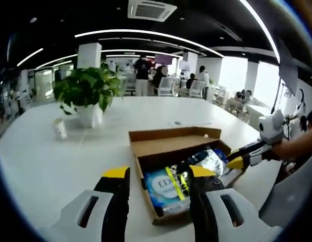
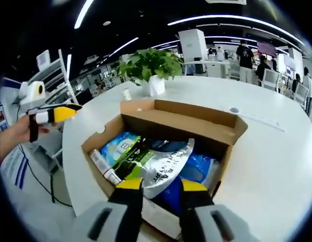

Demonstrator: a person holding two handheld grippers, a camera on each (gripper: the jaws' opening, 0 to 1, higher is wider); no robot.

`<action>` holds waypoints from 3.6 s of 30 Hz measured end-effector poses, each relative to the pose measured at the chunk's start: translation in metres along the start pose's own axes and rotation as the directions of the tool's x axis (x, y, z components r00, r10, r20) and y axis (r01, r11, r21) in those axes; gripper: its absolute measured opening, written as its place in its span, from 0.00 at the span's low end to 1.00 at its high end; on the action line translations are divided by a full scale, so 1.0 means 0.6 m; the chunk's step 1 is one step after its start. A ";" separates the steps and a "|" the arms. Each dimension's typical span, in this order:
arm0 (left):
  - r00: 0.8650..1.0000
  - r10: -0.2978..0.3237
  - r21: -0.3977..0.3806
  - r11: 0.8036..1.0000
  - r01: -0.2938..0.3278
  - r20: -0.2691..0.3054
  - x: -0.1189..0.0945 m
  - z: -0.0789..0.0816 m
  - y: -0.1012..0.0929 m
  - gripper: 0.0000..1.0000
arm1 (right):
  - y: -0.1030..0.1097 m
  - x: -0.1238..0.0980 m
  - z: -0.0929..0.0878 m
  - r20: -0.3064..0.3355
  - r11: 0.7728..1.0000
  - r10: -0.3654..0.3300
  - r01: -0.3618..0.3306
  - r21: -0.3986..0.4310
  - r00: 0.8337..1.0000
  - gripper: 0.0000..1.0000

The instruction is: Operate the shoe box by opening the lid, removing the specified soft item, and placing it in the target area until the item is outside and the box remains undamaged.

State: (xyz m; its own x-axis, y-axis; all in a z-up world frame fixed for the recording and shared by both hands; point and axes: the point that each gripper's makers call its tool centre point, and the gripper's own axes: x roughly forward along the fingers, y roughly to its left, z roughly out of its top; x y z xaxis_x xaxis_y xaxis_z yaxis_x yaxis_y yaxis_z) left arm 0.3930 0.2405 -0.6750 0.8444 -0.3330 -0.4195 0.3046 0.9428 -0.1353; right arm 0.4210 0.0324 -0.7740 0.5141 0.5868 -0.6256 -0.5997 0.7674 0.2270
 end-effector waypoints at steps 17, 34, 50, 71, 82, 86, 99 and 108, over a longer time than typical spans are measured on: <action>0.999 -0.047 0.089 0.995 0.045 0.011 -0.101 -0.015 -0.109 0.61 | -0.002 0.030 -0.010 -0.038 0.997 0.002 0.001 0.073 0.999 0.23; 0.999 -0.014 0.060 0.998 0.012 0.040 -0.188 -0.042 -0.155 0.68 | 0.034 0.047 0.032 0.071 0.986 0.063 -0.073 0.152 0.995 0.10; 0.999 -0.003 0.101 0.995 -0.001 0.044 -0.181 -0.064 -0.181 0.69 | 0.062 0.067 0.042 0.087 0.971 0.134 -0.148 0.188 0.987 0.10; 0.999 -0.009 0.109 0.994 0.005 0.042 -0.171 -0.069 -0.193 0.80 | 0.074 0.075 0.048 0.081 0.964 0.126 -0.141 0.227 0.989 0.00; 0.999 -0.014 0.141 0.990 0.008 0.042 -0.171 -0.071 -0.193 0.81 | 0.078 0.056 0.071 0.132 0.943 0.123 -0.157 0.293 0.984 0.00; 0.999 -0.014 0.144 0.989 0.007 0.047 -0.170 -0.069 -0.194 0.81 | 0.075 0.040 0.088 0.169 0.944 0.117 -0.162 0.287 0.979 0.00; 0.999 -0.022 0.150 0.989 0.014 0.050 -0.170 -0.068 -0.200 0.81 | 0.053 0.001 0.118 0.230 0.940 0.092 -0.161 0.301 0.969 0.00; 0.997 -0.042 0.167 0.985 0.031 0.059 -0.171 -0.066 -0.207 0.81 | 0.033 -0.033 0.130 0.266 0.932 0.055 -0.144 0.332 0.963 0.00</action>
State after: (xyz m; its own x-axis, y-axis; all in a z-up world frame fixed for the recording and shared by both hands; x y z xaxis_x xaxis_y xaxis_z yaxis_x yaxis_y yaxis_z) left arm 0.2511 0.1584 -0.6507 0.8557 -0.3721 -0.3596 0.4001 0.9165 0.0037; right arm 0.4472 0.0562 -0.6989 0.6249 0.6754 -0.3915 -0.4301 0.7164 0.5494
